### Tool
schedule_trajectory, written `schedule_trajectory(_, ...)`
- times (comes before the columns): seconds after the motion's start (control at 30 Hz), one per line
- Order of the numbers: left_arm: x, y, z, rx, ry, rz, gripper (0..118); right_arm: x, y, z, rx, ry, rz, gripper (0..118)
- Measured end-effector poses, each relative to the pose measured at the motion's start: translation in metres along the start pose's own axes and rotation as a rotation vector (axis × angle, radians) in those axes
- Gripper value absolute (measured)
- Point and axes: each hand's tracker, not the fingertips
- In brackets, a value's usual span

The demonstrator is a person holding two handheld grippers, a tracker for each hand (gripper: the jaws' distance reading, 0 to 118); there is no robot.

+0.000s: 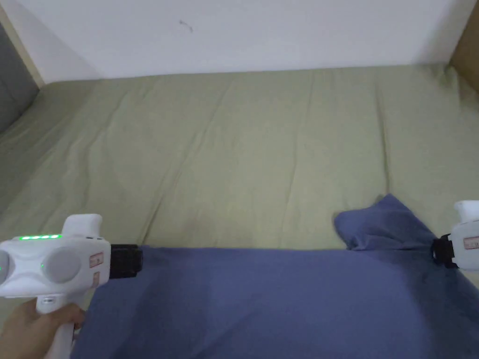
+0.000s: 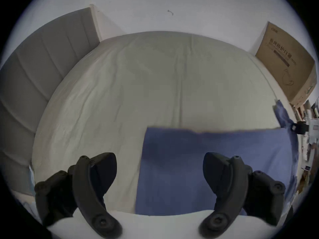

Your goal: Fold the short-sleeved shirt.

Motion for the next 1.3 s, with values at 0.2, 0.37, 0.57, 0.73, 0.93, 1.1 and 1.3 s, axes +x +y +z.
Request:
schedule_trajectory(0.2, -0.002, 0.020, -0.049, -0.083, -0.074, 0.091, 45, -0.003, -0.002, -0.002, -0.013, 0.003, 0.002, 0)
schedule_trajectory(0.37, 0.000, 0.023, -0.020, -0.045, -0.058, 0.019, 2, -0.006, -0.002, 0.009, -0.009, 0.005, 0.015, 0)
schedule_trajectory(0.57, -0.003, 0.012, 0.041, 0.003, -0.069, -0.041, 2, -0.001, -0.009, 0.059, 0.056, 0.038, -0.018, 0)
schedule_trajectory(0.73, -0.016, -0.015, 0.115, 0.085, -0.091, -0.050, 2, 0.000, -0.040, 0.118, 0.109, 0.038, 0.002, 0)
schedule_trajectory(0.93, -0.034, -0.094, 0.187, 0.122, -0.116, -0.071, 2, 0.002, -0.120, 0.185, 0.128, 0.032, 0.024, 0)
schedule_trajectory(1.1, -0.041, -0.163, 0.201, 0.062, -0.103, -0.084, 2, 0.003, -0.205, 0.198, 0.044, 0.043, -0.018, 0)
schedule_trajectory(1.3, -0.047, -0.230, 0.182, -0.041, -0.105, -0.027, 2, 0.003, -0.283, 0.175, -0.096, 0.030, -0.066, 0)
